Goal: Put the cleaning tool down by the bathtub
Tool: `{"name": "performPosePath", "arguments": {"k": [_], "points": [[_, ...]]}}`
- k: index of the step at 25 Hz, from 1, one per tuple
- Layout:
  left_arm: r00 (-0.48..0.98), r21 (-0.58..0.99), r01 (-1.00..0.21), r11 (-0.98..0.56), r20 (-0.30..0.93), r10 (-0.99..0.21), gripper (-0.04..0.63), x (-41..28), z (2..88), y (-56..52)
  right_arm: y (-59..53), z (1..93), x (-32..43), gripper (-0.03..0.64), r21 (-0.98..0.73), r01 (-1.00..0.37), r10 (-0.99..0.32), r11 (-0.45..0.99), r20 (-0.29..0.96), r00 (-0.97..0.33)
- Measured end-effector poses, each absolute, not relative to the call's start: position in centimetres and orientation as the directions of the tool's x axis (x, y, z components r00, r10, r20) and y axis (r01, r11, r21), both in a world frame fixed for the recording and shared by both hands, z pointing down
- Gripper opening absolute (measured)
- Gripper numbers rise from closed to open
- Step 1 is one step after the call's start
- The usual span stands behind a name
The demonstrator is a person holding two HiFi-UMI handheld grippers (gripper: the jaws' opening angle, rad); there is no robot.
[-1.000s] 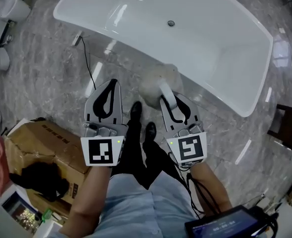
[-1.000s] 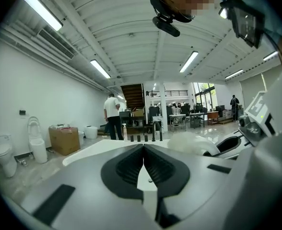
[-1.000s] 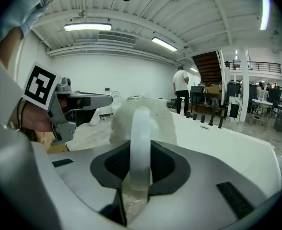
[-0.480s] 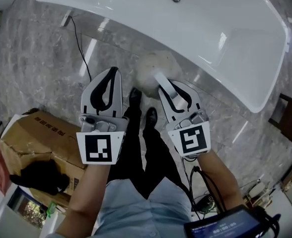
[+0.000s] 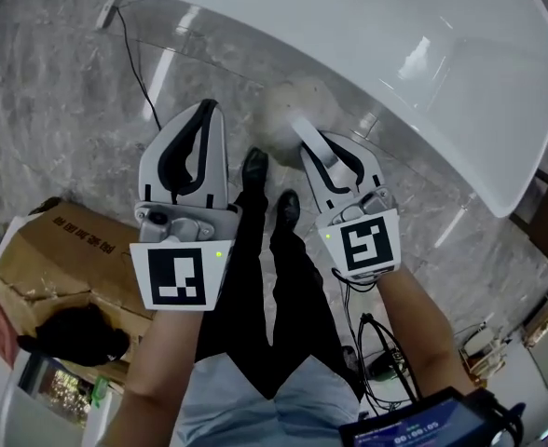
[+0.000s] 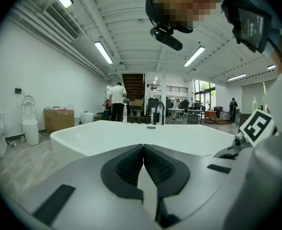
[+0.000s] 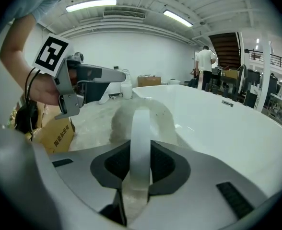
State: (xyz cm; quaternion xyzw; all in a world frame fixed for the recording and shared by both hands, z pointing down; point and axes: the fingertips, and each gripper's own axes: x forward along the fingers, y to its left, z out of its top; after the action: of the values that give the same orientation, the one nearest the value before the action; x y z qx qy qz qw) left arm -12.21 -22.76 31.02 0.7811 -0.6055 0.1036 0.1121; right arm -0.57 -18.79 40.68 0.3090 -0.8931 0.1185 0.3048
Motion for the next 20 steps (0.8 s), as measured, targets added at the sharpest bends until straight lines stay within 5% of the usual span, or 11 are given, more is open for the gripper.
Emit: {"name": "performPosePath", "arguments": {"k": [20], "points": [[0.271, 0.075, -0.962, -0.261, 0.316, -0.909, 0.017, -13.6, 45.3, -23.4, -19.2, 58.8, 0.5, 0.095, 0.046, -0.577, -0.438, 0.815, 0.702, -0.562]]}}
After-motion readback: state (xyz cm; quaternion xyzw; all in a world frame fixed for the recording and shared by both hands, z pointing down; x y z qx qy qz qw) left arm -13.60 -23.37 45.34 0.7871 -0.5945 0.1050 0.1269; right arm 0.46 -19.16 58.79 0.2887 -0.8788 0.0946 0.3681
